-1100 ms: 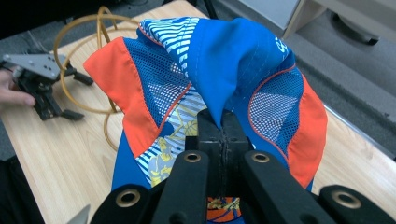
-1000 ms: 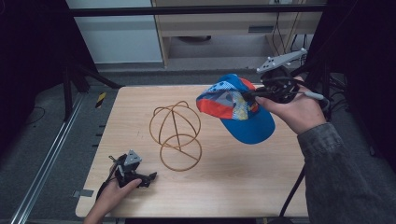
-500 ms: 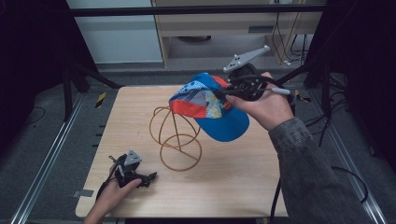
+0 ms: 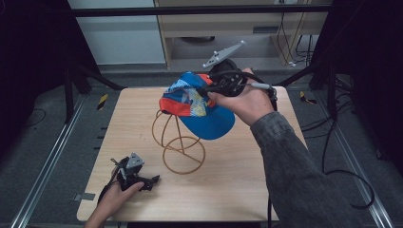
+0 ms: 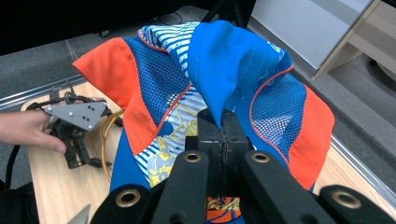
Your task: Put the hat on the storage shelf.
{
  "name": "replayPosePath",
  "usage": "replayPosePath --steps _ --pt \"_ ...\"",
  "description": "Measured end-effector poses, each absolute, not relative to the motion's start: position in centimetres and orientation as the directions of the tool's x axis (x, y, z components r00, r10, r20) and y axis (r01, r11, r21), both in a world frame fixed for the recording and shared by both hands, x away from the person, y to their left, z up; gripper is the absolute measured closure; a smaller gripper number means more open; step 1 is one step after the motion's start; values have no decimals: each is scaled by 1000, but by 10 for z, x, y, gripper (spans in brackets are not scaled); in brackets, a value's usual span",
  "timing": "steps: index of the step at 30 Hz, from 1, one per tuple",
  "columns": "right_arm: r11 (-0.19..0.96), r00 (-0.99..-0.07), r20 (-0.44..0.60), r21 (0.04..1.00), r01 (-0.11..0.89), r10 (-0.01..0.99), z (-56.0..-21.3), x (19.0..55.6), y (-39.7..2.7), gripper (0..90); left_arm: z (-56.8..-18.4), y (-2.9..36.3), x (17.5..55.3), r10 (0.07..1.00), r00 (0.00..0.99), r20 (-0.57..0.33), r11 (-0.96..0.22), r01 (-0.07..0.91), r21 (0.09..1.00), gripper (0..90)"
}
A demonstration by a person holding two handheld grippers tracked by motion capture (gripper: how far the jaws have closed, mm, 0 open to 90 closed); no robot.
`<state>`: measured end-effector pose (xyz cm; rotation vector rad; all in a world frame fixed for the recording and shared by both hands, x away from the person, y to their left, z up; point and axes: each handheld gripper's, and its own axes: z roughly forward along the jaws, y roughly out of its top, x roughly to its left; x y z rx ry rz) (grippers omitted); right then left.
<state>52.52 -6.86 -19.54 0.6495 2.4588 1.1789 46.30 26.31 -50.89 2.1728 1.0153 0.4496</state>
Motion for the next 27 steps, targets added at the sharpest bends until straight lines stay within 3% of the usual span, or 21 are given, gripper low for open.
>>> replayPosePath --steps 14,27 --pt "545 -851 -106 807 228 514 -178 526 -53 900 -509 263 463 772 635 21 -459 535 710 0" --pt "579 -865 -96 778 243 493 -188 543 -25 900 -509 263 463 771 636 19 -459 534 710 0"
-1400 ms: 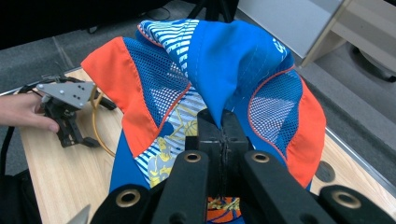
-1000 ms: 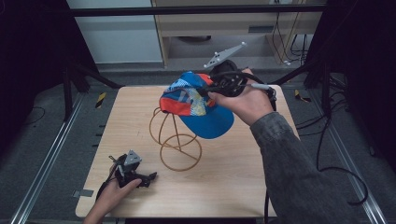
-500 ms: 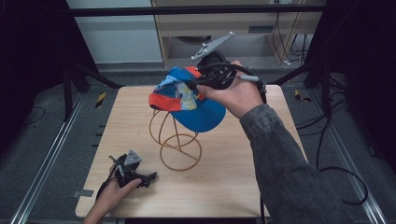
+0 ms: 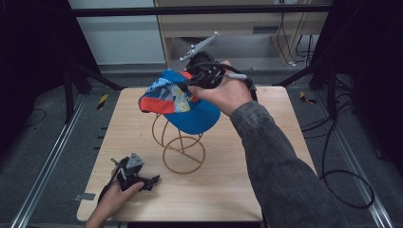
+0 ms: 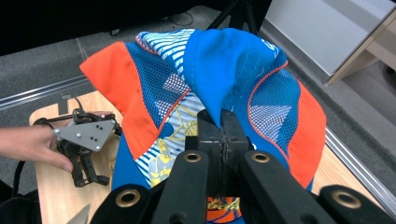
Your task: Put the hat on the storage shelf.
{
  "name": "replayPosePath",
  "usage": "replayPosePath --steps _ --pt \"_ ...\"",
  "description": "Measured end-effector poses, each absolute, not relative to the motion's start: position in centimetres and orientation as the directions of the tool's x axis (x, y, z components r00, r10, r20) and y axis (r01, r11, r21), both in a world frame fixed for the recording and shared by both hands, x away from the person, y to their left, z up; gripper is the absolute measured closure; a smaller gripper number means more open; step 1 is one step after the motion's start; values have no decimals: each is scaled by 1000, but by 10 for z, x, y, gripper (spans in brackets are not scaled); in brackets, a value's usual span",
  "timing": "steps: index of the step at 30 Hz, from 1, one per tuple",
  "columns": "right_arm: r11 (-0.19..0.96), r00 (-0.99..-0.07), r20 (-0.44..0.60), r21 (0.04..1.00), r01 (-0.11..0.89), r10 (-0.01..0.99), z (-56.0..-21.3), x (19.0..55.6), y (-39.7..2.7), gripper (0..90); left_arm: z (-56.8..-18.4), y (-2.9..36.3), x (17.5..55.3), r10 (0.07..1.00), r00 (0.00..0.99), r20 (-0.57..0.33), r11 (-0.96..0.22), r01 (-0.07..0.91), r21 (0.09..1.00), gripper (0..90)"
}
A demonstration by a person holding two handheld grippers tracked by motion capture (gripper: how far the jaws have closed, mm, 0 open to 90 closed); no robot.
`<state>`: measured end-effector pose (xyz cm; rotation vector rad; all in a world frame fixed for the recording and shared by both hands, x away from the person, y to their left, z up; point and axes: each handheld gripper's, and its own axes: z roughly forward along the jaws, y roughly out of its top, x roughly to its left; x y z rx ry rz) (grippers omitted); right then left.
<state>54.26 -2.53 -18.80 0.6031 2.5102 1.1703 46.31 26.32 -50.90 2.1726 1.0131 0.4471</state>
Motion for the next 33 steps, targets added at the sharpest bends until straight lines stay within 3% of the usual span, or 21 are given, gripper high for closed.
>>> replayPosePath --steps 33 --pt "683 -895 -105 687 250 433 -218 558 20 895 -509 263 463 772 635 19 -457 535 711 0"
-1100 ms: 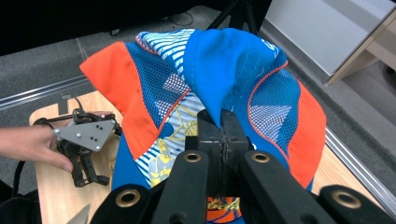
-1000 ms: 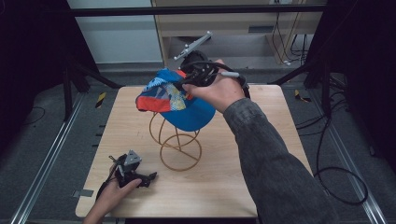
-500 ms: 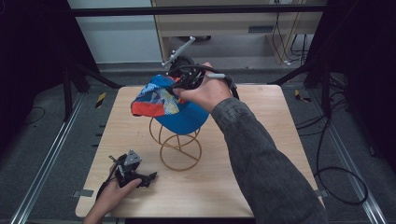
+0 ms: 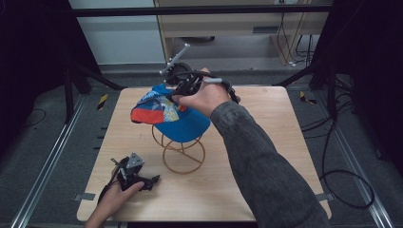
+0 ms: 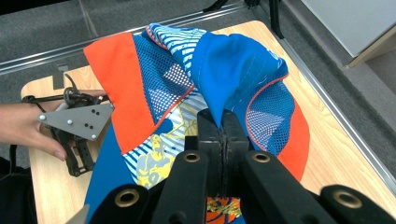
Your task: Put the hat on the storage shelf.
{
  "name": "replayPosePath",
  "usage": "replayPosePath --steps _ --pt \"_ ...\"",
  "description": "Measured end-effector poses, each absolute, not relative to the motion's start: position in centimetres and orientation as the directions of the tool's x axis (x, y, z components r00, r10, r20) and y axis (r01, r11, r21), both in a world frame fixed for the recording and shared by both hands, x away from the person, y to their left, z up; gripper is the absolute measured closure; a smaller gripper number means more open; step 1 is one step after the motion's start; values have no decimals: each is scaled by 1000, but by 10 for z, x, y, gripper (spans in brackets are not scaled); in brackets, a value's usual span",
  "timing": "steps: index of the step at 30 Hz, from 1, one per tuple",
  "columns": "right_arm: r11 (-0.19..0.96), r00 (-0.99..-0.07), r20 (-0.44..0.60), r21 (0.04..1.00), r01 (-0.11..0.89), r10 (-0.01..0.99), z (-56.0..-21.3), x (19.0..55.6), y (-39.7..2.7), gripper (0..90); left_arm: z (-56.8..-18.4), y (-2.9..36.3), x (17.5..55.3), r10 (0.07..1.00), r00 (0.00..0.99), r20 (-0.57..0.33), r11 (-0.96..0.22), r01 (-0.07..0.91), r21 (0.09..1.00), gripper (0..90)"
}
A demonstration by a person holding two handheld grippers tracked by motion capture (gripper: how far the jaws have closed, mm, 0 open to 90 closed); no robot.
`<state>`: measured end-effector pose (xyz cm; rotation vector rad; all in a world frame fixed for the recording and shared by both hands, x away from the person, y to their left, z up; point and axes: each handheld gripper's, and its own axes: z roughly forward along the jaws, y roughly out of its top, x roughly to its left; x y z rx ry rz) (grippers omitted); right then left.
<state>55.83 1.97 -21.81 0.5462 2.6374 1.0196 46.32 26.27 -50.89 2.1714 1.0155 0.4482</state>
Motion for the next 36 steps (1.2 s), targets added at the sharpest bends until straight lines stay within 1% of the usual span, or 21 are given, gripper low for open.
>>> replayPosePath --steps 6,20,26,31,33,36 --pt "695 -899 -115 678 240 422 -221 558 23 885 -509 263 463 773 634 20 -457 535 711 0" --pt "705 -906 -99 665 248 412 -228 556 22 873 -509 262 463 774 632 19 -455 536 711 0" --pt "710 -907 -101 659 248 410 -232 554 23 792 -509 262 463 775 631 19 -454 536 712 0" --pt "702 -902 -103 668 249 419 -232 554 21 668 -509 262 463 775 631 19 -454 537 711 0" --pt "700 -900 -99 666 257 424 -232 554 20 598 -509 262 463 776 631 19 -454 537 711 0" --pt "694 -897 -100 672 258 431 -233 552 18 521 -509 262 463 776 631 19 -454 537 711 0"
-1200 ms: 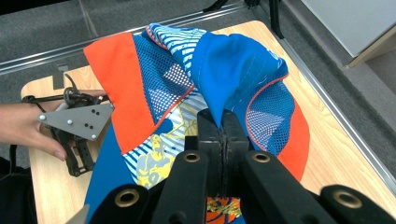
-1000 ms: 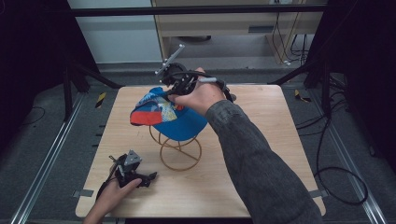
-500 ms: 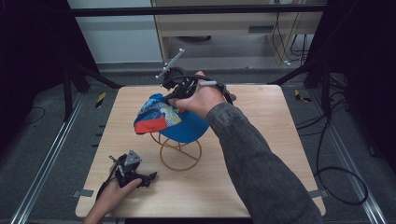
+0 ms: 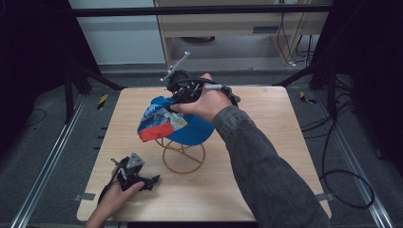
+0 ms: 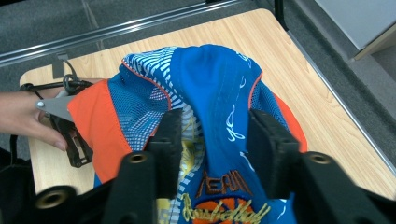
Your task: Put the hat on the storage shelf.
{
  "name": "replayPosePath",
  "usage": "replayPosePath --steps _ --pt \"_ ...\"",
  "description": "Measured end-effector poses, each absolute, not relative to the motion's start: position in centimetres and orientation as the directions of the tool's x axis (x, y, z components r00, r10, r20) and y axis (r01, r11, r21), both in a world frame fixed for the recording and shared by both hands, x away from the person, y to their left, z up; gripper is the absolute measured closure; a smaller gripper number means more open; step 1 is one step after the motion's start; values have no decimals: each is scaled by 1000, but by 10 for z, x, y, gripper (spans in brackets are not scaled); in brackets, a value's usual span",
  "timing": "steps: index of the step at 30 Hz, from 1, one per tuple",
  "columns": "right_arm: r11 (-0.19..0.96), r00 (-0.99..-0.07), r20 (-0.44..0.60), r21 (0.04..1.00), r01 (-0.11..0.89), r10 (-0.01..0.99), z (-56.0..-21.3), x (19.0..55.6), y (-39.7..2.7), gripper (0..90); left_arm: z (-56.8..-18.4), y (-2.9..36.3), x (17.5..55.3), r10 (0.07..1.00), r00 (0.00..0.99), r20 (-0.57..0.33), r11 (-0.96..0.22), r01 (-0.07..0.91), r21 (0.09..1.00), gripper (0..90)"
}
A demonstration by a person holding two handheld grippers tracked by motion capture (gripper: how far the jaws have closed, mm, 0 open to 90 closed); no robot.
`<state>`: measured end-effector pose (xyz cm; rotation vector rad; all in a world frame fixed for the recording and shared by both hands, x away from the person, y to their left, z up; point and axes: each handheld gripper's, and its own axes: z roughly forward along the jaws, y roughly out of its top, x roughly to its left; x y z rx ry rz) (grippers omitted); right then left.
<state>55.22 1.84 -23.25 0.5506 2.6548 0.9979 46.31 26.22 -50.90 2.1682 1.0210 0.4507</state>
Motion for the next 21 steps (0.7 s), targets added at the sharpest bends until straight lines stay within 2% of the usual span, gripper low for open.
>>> replayPosePath --steps 6,12,21 --pt "679 -889 -97 684 268 448 -233 546 13 365 -509 262 463 776 630 20 -454 537 711 0" --pt "688 -880 -113 672 274 461 -239 544 10 309 -509 262 463 778 628 21 -454 538 710 0" --pt "652 -872 -89 702 288 481 -235 541 -1 226 -509 262 463 778 628 20 -453 538 711 0"
